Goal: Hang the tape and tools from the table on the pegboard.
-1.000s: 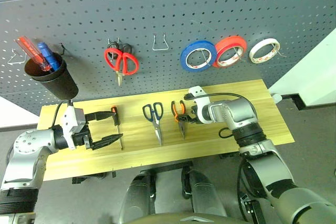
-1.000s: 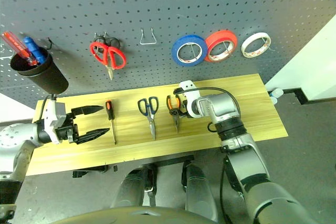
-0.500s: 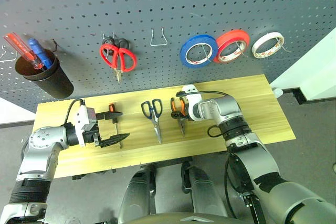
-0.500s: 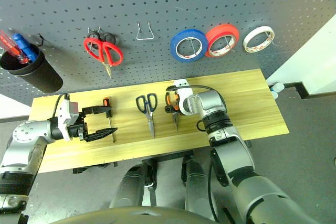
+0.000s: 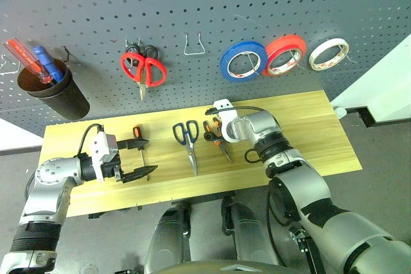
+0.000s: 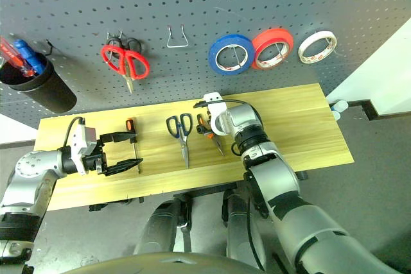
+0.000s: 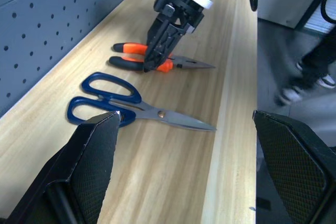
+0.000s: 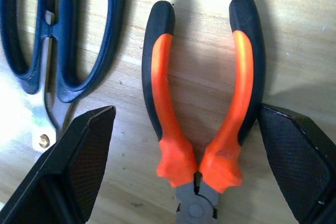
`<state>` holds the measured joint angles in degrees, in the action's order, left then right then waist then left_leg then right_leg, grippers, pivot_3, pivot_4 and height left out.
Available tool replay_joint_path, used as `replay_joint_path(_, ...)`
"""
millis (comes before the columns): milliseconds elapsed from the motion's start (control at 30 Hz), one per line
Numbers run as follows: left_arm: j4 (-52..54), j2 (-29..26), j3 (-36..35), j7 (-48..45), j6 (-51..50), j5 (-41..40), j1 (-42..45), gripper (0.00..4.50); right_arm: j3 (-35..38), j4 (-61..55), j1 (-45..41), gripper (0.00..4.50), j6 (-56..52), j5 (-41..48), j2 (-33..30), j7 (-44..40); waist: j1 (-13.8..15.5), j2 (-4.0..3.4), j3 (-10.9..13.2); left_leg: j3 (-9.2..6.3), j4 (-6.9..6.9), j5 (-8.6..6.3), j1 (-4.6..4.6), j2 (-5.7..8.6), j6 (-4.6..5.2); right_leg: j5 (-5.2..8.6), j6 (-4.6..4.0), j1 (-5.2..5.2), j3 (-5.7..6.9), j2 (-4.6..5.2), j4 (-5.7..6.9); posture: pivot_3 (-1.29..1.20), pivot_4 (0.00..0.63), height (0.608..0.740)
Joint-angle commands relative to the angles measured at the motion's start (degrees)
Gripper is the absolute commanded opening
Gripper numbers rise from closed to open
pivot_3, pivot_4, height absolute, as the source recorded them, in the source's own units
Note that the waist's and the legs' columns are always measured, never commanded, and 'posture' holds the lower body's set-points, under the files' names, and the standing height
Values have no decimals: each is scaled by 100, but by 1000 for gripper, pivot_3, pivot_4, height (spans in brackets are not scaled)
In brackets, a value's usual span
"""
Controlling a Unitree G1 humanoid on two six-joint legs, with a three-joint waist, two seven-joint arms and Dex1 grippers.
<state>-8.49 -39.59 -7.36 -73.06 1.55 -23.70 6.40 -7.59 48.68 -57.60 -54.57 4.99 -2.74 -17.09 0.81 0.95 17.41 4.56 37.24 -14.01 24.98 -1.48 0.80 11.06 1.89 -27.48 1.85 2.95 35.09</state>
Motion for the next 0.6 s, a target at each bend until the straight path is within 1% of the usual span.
replay_joint_path(33, 50, -65, -68, -5, 93, 2, -60, 4263, -245, 211, 79, 4466, -102, -216, -1, -179, 1, 0, 0, 0, 0, 0, 0, 0, 0, 0, 0, 0, 0, 0, 0, 215, 352, 740)
replay_joint_path(300, -76, -28, -67, 8, 169, 53, -22, 4263, -628, 70, 137, 4466, -296, -518, 127, -386, 2, 0, 0, -1, -2, 0, 0, 0, 0, 0, 0, -1, 0, 2, -2, 211, 343, 740)
replay_joint_path(333, -95, -24, -64, 13, 178, 62, -15, 4263, -671, 48, 155, 4079, -295, -561, 147, -380, 2, 1, 0, -1, -3, 0, 0, 0, 0, 0, 0, -1, 0, 3, -3, 211, 343, 740)
replay_joint_path(367, -114, -20, -59, 20, 194, 75, -11, 4263, -714, 38, 177, 3883, -301, -606, 164, -373, 2, 1, -1, -1, -3, 0, 0, 0, 0, 0, 0, -1, 0, 3, -3, 208, 338, 740)
replay_joint_path(400, -135, -14, -51, 16, 215, 82, -6, 4263, -748, 34, 206, 3595, -301, -654, 188, -346, 2, 2, -1, -1, -3, 0, 0, 0, -1, 0, 0, -1, 0, 4, -3, 208, 333, 740)
replay_joint_path(500, -197, 1, -26, 14, 290, 101, 21, 4263, -900, -19, 292, 2582, -345, -796, 235, -368, -9, 6, -4, -1, -5, -1, 0, 0, -1, 0, 0, -1, 0, 5, -4, 208, 328, 740)
replay_joint_path(533, -212, 10, -11, 25, 343, 130, 31, 4263, -957, -73, 331, 2308, -391, -823, 227, -420, -8, 7, -4, -1, -6, -1, 0, 0, -1, 0, -1, -2, 0, 5, -4, 204, 322, 740)
replay_joint_path(567, -212, 34, -3, 27, 362, 120, 36, 4263, -1059, -144, 387, 2107, -422, -872, 192, -504, -6, 7, -6, -2, -6, -1, 0, 0, -1, 0, -1, -2, 0, 5, -4, 200, 315, 740)
replay_joint_path(600, -198, 57, -11, 33, 329, 78, 34, 4263, -1138, -227, 443, 2079, -446, -914, 150, -573, -6, 7, -8, -2, -6, -1, 0, -1, -1, 0, -1, -2, 1, 5, -4, 197, 310, 740)
